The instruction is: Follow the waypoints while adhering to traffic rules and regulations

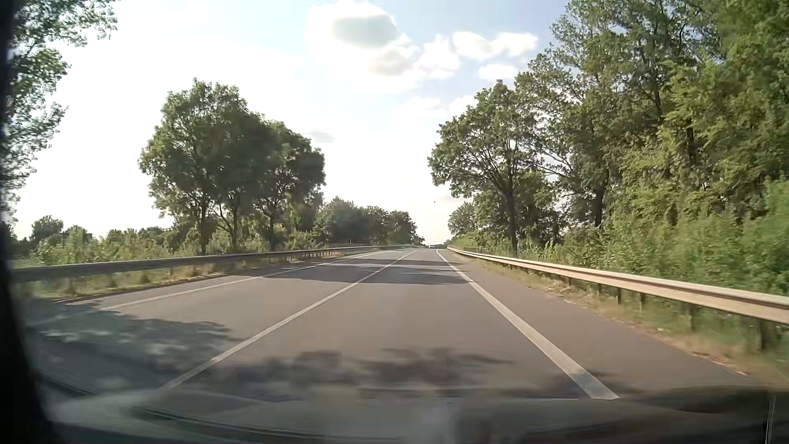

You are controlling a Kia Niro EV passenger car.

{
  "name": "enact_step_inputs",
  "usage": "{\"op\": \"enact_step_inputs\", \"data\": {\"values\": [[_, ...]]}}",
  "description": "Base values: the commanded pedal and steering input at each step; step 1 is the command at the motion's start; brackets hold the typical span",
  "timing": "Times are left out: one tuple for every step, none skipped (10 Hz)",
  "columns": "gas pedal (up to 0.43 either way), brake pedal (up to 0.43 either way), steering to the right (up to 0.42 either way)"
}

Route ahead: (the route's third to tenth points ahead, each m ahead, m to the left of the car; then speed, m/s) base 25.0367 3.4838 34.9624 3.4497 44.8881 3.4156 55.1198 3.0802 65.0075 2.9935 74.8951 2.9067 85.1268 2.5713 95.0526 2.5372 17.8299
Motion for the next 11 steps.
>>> {"op": "enact_step_inputs", "data": {"values": [[0.209,0.006,0.002],[0.209,0.006,0.002],[0.209,0.006,0.002],[0.209,0.006,0.002],[0.209,0.006,0.002],[0.209,0.006,0.002],[0.209,0.006,0.002],[0.209,0.006,0.002],[0.209,0.006,0.002],[0.209,0.006,0.002],[0.209,0.006,0.002]]}}
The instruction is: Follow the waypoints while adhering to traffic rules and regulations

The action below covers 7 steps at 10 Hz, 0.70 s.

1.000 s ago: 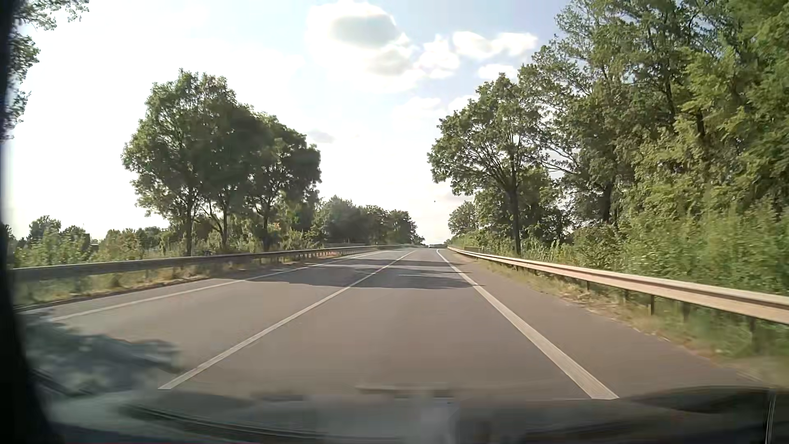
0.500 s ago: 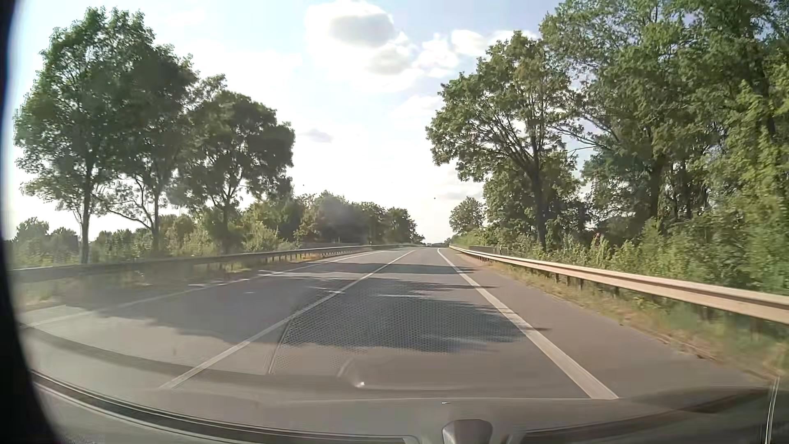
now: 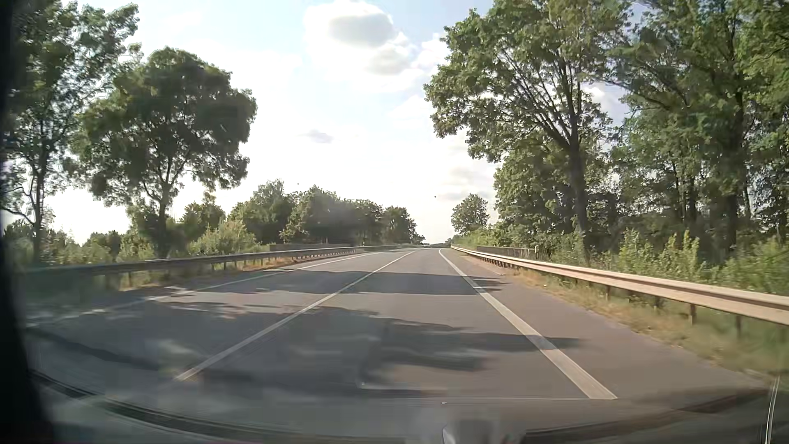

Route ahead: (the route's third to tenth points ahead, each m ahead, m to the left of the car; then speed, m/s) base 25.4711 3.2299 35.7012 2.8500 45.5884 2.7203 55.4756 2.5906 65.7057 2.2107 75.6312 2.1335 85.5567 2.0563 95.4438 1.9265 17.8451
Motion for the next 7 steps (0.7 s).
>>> {"op": "enact_step_inputs", "data": {"values": [[0.209,0.006,0.002],[0.209,0.006,0.002],[0.209,0.006,0.002],[0.209,0.006,0.002],[0.209,0.006,0.002],[0.209,0.006,0.002],[0.209,0.006,0.002]]}}
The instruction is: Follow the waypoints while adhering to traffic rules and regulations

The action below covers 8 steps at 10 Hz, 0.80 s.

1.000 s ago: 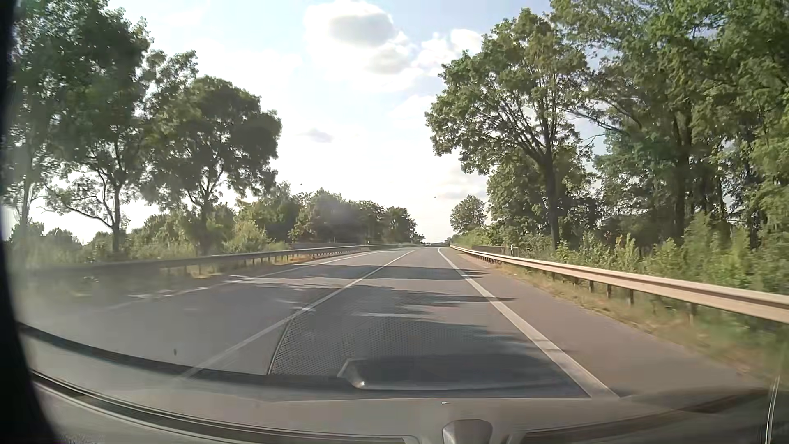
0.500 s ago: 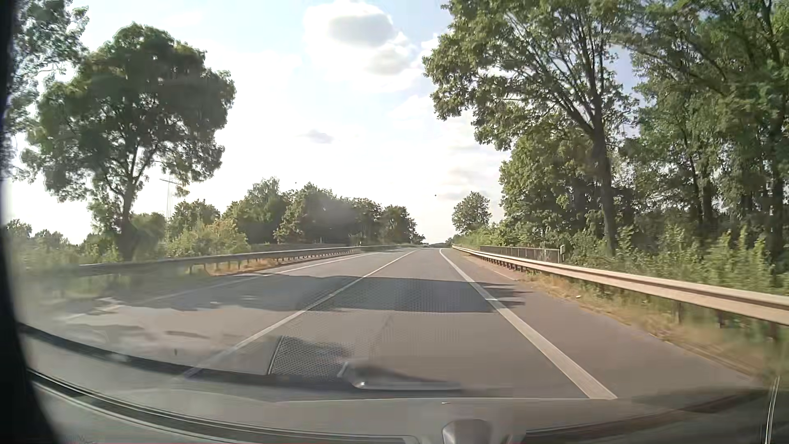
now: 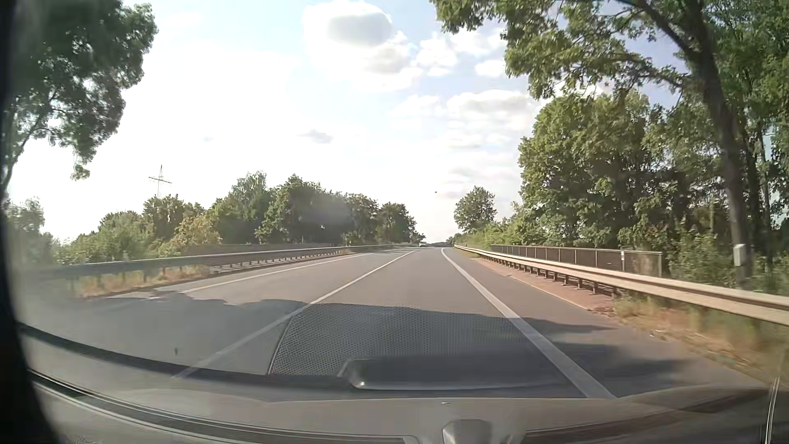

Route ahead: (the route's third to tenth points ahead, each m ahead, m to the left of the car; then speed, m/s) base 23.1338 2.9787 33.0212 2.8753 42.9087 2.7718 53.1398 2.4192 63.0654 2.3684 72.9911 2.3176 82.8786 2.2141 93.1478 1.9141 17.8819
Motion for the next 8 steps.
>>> {"op": "enact_step_inputs", "data": {"values": [[0.209,0.006,0.002],[0.209,0.006,0.002],[0.209,0.006,0.002],[0.209,0.006,0.002],[0.209,0.006,0.002],[0.209,0.006,0.002],[0.209,0.006,0.002],[0.209,0.006,0.002]]}}
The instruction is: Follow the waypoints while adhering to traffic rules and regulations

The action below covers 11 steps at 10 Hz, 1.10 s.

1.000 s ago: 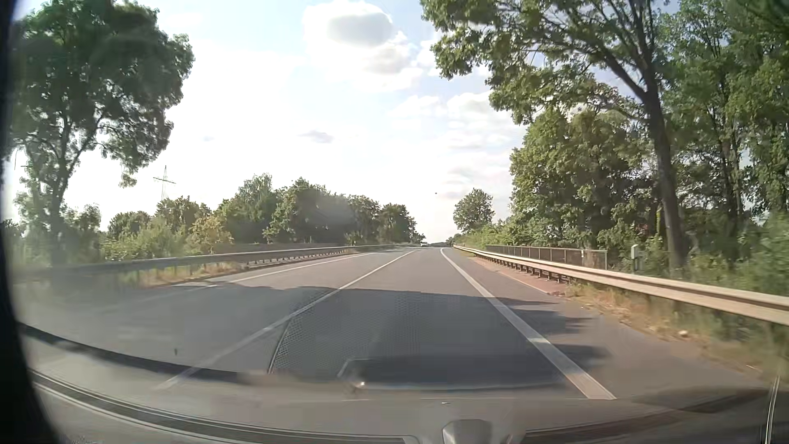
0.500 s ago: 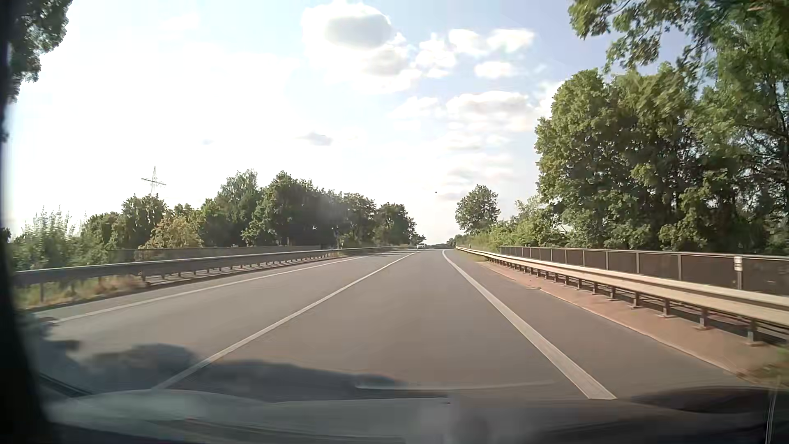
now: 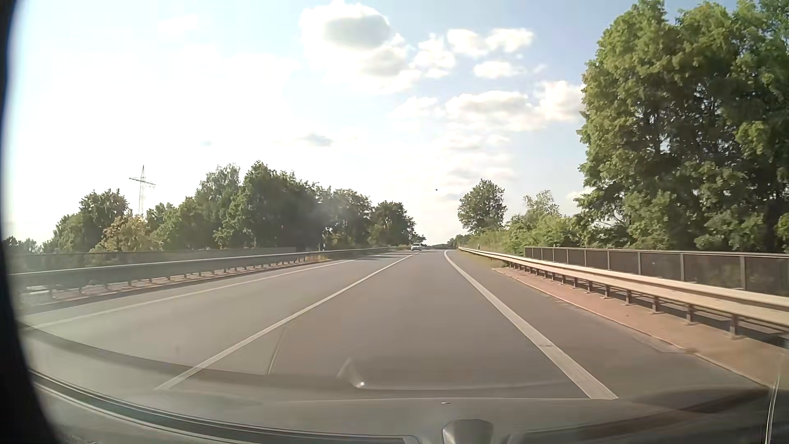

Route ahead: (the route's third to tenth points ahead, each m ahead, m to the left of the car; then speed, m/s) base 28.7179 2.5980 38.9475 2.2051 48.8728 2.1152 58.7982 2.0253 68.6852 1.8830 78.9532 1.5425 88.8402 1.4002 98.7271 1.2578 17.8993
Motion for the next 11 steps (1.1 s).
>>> {"op": "enact_step_inputs", "data": {"values": [[0.209,0.006,0.002],[0.209,0.006,0.002],[0.209,0.006,0.002],[0.209,0.006,0.002],[0.209,0.006,0.003],[0.209,0.006,0.003],[0.209,0.006,0.003],[0.209,0.006,0.003],[0.209,0.006,0.004],[0.209,0.006,0.004],[0.209,0.006,0.004]]}}
